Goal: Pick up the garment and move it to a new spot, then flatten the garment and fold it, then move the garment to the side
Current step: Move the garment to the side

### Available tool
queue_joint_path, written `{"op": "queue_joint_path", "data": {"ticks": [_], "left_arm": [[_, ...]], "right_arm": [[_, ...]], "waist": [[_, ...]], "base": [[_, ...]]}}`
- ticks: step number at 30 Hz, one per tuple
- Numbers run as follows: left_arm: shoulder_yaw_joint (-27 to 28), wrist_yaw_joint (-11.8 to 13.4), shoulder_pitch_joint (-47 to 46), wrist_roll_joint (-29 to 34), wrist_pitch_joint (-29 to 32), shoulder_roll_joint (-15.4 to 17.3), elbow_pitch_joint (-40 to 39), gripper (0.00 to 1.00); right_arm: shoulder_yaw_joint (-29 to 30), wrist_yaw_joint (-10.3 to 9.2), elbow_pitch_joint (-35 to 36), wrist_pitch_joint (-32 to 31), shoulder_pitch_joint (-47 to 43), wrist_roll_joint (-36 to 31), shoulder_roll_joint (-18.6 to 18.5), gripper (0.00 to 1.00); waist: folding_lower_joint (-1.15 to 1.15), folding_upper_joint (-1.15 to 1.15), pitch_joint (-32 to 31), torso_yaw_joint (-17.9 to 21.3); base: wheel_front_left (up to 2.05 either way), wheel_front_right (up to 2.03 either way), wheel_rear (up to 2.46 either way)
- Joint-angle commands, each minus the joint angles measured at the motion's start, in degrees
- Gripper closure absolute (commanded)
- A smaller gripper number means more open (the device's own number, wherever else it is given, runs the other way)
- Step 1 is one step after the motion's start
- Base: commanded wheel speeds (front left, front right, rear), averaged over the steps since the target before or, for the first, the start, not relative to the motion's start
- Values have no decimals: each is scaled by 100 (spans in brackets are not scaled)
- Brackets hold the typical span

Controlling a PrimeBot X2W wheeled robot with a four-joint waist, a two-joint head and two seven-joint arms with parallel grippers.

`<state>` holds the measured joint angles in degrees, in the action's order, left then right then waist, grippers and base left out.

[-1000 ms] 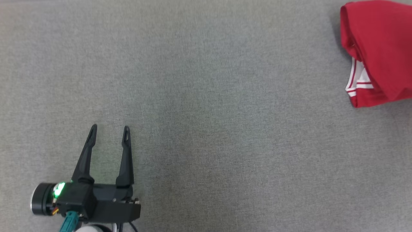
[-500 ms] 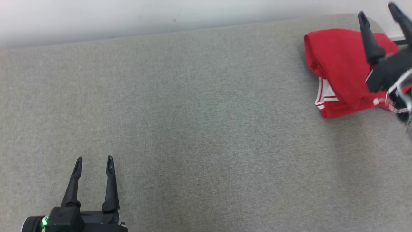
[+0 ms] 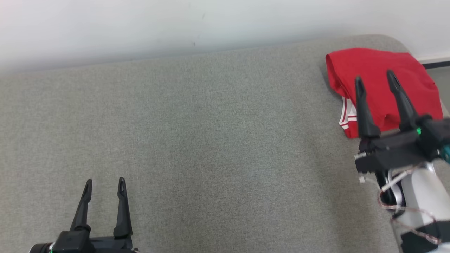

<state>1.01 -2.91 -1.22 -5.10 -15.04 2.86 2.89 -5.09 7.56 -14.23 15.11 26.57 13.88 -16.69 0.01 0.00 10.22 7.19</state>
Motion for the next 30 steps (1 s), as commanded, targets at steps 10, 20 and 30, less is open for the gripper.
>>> {"op": "queue_joint_path", "data": {"ticks": [10, 20, 30], "left_arm": [[1, 154, 267, -58, -13, 5, 104, 0], [-33, 150, 483, -113, -12, 4, 245, 0], [-52, 223, 622, -122, -13, 4, 373, 0]], "right_arm": [[298, -12, 836, 2, -1448, -346, 603, 0], [559, -12, 905, 2, -2348, -505, 1109, 0], [279, -12, 695, 2, -2707, -641, 1298, 0]], "waist": [[-1, 0, -358, -105], [-1, 0, -740, -253], [-1, 0, -945, -381]], "base": [[0, 0, 0], [0, 0, 0], [0, 0, 0]]}}
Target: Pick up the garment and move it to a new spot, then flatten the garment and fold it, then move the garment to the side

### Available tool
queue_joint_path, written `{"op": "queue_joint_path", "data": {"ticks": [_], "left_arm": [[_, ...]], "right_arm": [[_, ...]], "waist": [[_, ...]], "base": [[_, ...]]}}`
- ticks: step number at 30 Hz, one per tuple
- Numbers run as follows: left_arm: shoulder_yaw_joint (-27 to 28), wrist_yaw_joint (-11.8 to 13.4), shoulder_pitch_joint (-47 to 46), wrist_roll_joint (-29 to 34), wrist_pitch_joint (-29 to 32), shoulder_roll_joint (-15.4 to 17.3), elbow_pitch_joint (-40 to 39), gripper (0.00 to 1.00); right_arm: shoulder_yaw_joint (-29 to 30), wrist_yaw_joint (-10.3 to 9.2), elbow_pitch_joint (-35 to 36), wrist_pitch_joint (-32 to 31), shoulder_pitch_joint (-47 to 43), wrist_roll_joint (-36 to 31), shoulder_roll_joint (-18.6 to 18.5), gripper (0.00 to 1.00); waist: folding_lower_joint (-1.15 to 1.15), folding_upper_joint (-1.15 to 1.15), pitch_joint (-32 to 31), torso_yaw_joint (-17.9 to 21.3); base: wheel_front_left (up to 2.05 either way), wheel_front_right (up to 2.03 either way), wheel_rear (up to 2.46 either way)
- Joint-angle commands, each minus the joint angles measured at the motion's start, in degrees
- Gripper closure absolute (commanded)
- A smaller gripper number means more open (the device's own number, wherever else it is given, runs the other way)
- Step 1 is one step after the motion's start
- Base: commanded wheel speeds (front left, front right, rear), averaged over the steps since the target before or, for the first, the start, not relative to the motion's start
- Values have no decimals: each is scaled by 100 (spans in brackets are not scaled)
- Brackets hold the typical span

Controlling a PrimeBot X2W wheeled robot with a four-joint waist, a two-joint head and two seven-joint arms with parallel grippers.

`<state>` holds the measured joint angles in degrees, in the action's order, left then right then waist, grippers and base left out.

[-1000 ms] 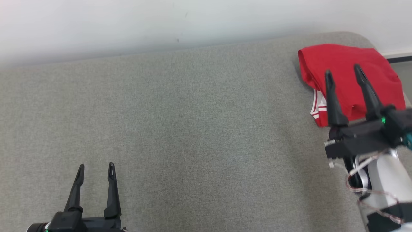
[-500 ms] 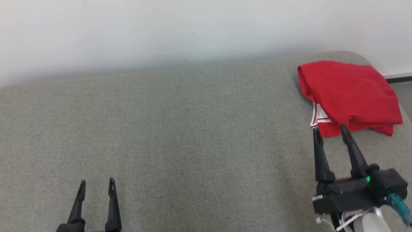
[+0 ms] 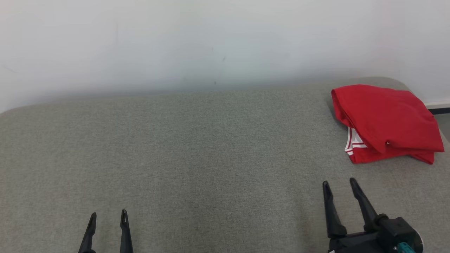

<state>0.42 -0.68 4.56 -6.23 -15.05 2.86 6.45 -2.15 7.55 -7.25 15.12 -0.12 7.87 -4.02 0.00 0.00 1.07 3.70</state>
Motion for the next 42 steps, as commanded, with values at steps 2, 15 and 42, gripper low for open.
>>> {"op": "queue_joint_path", "data": {"ticks": [2, 15, 42], "left_arm": [[-4, -8, 60, -19, -12, 3, 62, 0], [-70, 33, 112, -225, -12, 3, 300, 0], [18, -33, 8, -275, -12, 3, 378, 0]], "right_arm": [[-86, -11, -68, 1, -72, -57, 37, 0], [-252, -11, -279, 1, -96, -56, 84, 0], [-177, -11, -345, 1, -55, -122, 107, 0]], "waist": [[0, 0, -61, -69], [0, 0, -133, -185], [0, 0, -75, -179]], "base": [[0, 0, 0], [0, 0, 0], [0, 0, 0]]}}
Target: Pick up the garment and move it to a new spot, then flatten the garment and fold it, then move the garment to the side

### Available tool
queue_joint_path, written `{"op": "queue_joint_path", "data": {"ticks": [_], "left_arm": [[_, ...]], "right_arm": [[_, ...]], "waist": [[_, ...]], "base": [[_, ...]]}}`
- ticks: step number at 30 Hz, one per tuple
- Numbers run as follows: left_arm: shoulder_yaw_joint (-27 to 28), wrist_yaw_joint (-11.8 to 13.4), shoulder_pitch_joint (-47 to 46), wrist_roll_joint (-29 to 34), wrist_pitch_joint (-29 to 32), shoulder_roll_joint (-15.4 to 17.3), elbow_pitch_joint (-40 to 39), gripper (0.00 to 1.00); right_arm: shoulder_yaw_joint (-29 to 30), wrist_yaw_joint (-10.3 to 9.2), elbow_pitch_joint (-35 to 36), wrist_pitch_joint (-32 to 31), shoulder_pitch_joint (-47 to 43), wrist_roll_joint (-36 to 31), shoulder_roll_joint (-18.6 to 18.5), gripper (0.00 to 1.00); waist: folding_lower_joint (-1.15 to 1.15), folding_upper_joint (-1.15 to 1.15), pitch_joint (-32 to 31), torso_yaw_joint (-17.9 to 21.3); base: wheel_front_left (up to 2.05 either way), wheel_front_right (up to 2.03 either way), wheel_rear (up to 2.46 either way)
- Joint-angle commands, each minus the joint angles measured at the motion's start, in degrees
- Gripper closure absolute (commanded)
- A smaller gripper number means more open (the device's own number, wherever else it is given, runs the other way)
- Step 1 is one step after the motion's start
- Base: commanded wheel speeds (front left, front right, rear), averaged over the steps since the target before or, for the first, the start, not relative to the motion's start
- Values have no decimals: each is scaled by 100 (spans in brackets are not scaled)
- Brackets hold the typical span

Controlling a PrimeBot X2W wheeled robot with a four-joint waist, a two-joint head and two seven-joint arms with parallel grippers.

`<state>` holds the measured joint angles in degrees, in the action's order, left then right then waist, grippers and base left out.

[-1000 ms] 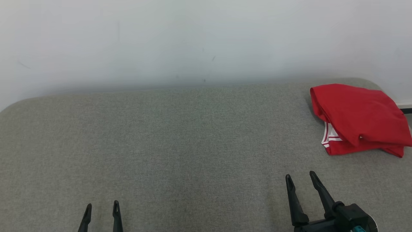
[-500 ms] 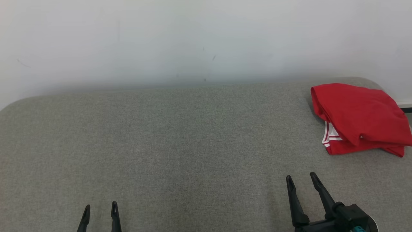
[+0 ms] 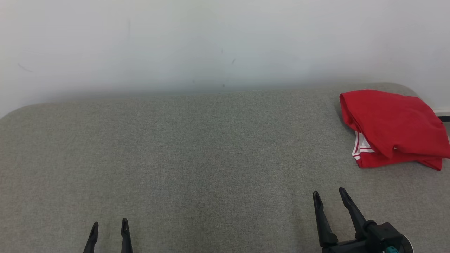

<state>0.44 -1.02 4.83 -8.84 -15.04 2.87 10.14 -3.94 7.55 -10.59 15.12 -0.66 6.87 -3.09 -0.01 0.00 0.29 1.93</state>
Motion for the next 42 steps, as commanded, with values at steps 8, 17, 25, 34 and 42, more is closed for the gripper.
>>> {"op": "queue_joint_path", "data": {"ticks": [8, 17, 25, 34, 42], "left_arm": [[-42, -53, 4, -125, 18, -19, 207, 100], [-101, -110, -220, -970, 165, -22, 462, 100], [-226, -179, -504, -1953, 253, -19, 601, 100], [-317, -242, -768, -2831, 352, -15, 738, 100], [-387, -292, -983, -3536, 439, -12, 849, 100]], "right_arm": [[6, 1, -97, -10, -23, 26, 2, 100], [257, 0, -327, -328, 98, 827, -7, 100], [548, -1, -452, -685, 307, 1753, -23, 100], [806, -2, -568, -1004, 492, 2589, -41, 100], [1011, -3, -660, -1260, 644, 3266, -58, 100]], "waist": [[0, 0, 12, -13], [0, 0, 15, -22], [0, 0, 17, -35], [0, 0, 20, -48], [0, 0, 23, -59]], "base": [[0, 0, 0], [0, 0, 0], [0, 0, 0], [0, 0, 0], [0, 0, 0]]}}
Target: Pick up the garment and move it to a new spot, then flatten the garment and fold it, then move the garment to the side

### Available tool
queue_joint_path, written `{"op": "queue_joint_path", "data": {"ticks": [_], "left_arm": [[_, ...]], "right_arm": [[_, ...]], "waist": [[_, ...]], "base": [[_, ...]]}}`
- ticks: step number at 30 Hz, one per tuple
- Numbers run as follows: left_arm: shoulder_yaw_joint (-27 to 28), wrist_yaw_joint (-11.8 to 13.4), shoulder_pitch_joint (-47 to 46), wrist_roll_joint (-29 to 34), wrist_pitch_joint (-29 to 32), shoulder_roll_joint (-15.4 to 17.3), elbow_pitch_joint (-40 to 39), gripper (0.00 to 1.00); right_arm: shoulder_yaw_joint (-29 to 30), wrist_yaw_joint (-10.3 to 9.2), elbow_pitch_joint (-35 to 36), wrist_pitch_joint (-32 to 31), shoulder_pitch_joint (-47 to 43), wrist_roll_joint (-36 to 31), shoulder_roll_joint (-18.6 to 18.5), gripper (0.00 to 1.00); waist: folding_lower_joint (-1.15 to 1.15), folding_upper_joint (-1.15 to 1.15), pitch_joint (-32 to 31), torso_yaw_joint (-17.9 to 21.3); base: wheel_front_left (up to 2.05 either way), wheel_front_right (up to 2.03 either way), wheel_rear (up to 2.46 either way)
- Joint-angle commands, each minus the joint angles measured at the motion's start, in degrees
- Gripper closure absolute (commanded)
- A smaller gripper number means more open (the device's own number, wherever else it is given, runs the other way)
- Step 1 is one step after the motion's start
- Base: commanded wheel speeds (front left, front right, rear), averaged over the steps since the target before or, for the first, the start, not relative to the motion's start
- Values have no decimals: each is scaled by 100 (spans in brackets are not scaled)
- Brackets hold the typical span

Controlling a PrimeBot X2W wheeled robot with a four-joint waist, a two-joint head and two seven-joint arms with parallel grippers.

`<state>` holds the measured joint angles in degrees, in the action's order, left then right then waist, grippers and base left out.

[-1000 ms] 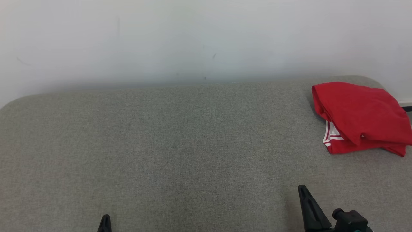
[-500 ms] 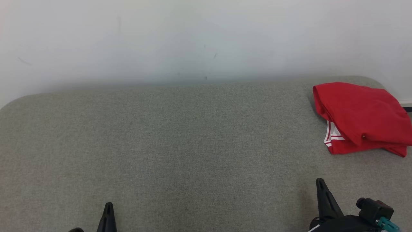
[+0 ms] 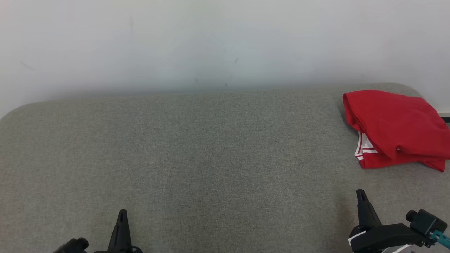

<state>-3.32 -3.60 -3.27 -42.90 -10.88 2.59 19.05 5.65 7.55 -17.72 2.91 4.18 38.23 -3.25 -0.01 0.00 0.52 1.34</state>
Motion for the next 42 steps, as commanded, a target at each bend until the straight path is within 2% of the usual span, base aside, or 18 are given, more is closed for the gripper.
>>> {"op": "queue_joint_path", "data": {"ticks": [1, 42], "left_arm": [[-19, -41, -198, -217, 32, 17, -29, 100], [-292, -239, -1030, -2982, 369, 29, 420, 100]], "right_arm": [[76, -3, 41, -67, 176, 208, -44, 100], [862, -7, -335, -1062, 746, 2875, -114, 100]], "waist": [[0, 0, 0, -2], [1, 0, 13, -58]], "base": [[0, 0, 0], [0, 0, 0]]}}
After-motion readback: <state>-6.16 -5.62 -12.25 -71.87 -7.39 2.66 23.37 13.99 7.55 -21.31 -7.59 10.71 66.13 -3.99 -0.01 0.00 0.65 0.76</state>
